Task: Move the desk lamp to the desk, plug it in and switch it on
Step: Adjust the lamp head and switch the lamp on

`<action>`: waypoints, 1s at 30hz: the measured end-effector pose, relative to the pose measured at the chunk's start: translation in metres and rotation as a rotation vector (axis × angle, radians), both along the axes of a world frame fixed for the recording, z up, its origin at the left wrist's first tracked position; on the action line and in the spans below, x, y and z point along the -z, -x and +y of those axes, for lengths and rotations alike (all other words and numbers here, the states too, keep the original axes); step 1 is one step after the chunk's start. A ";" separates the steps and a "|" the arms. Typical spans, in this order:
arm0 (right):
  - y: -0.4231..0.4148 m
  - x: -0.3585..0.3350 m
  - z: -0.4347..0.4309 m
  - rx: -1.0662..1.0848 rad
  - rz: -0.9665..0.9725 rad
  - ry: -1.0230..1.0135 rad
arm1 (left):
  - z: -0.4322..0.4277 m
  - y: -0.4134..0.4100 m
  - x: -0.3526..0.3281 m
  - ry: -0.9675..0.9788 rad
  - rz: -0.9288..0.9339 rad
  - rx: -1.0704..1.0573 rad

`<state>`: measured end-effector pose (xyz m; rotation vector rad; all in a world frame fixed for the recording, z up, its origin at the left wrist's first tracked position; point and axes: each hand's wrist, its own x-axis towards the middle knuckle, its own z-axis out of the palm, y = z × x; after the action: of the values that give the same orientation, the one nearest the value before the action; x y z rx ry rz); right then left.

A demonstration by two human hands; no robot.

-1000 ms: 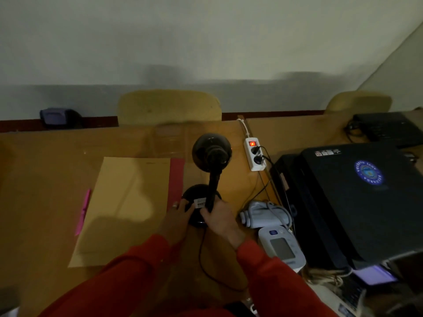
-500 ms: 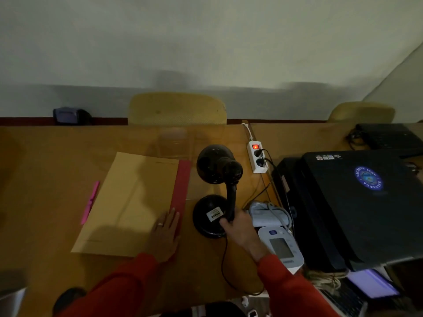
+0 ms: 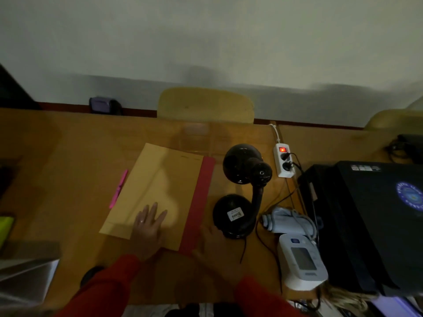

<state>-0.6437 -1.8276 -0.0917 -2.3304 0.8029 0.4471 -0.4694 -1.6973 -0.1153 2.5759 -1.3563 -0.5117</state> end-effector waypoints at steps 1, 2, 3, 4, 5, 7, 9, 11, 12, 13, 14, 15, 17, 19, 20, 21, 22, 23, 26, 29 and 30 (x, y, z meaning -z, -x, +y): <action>-0.005 0.007 0.006 -0.026 0.006 -0.004 | 0.005 0.001 0.002 -0.014 0.024 -0.022; -0.010 0.013 0.011 -0.073 0.036 0.030 | 0.007 0.002 0.003 -0.030 0.024 -0.042; -0.014 0.020 0.013 -0.120 0.072 0.080 | 0.008 0.003 0.003 -0.054 0.037 -0.050; -0.018 0.026 0.015 -0.156 0.107 0.124 | 0.007 0.005 0.003 -0.055 0.042 -0.060; -0.020 0.031 0.016 -0.179 0.132 0.163 | 0.006 0.008 0.003 -0.041 0.019 -0.075; -0.021 0.038 0.014 -0.201 0.142 0.229 | 0.002 0.015 0.002 -0.035 0.005 -0.097; -0.019 0.041 0.008 -0.222 0.139 0.274 | -0.005 0.020 -0.003 -0.024 0.030 -0.122; -0.019 0.040 -0.001 -0.230 0.142 0.295 | -0.010 0.022 0.005 -0.023 0.018 -0.165; -0.019 0.039 -0.005 -0.235 0.145 0.299 | -0.011 0.022 0.012 -0.043 0.033 -0.176; -0.019 0.036 -0.008 -0.241 0.147 0.295 | -0.014 0.020 0.017 -0.069 0.046 -0.188; -0.020 0.033 -0.011 -0.247 0.142 0.279 | -0.016 0.019 0.018 -0.088 0.054 -0.198; -0.020 0.028 -0.013 -0.246 0.129 0.251 | -0.018 0.018 0.017 -0.093 0.056 -0.205; -0.017 0.018 -0.016 -0.219 0.051 0.194 | -0.023 0.018 0.012 -0.081 0.069 -0.214; -0.007 0.005 -0.018 -0.161 -0.095 0.179 | -0.031 0.021 0.007 -0.048 0.071 -0.175; 0.000 -0.002 -0.020 -0.108 -0.158 0.188 | -0.036 0.024 0.004 0.005 0.078 -0.151; 0.008 -0.011 -0.023 -0.024 -0.194 0.195 | -0.043 0.027 0.002 0.069 0.080 -0.117; 0.018 -0.018 -0.027 0.085 -0.202 0.206 | -0.052 0.031 -0.001 0.111 0.092 -0.073; 0.028 -0.025 -0.033 0.199 -0.178 0.221 | -0.062 0.035 -0.003 0.126 0.123 -0.019; 0.056 -0.039 -0.057 0.513 -0.085 0.251 | -0.093 0.051 -0.006 0.143 0.276 0.124; 0.070 -0.045 -0.078 0.644 -0.238 0.219 | -0.116 0.068 -0.003 0.100 0.302 0.231; 0.070 -0.046 -0.081 0.618 -0.314 0.186 | -0.120 0.073 0.000 0.084 0.294 0.242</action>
<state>-0.7135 -1.9090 -0.0460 -2.0855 1.3718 -0.2619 -0.5427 -1.8171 -0.1148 2.1763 -1.5493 -0.8173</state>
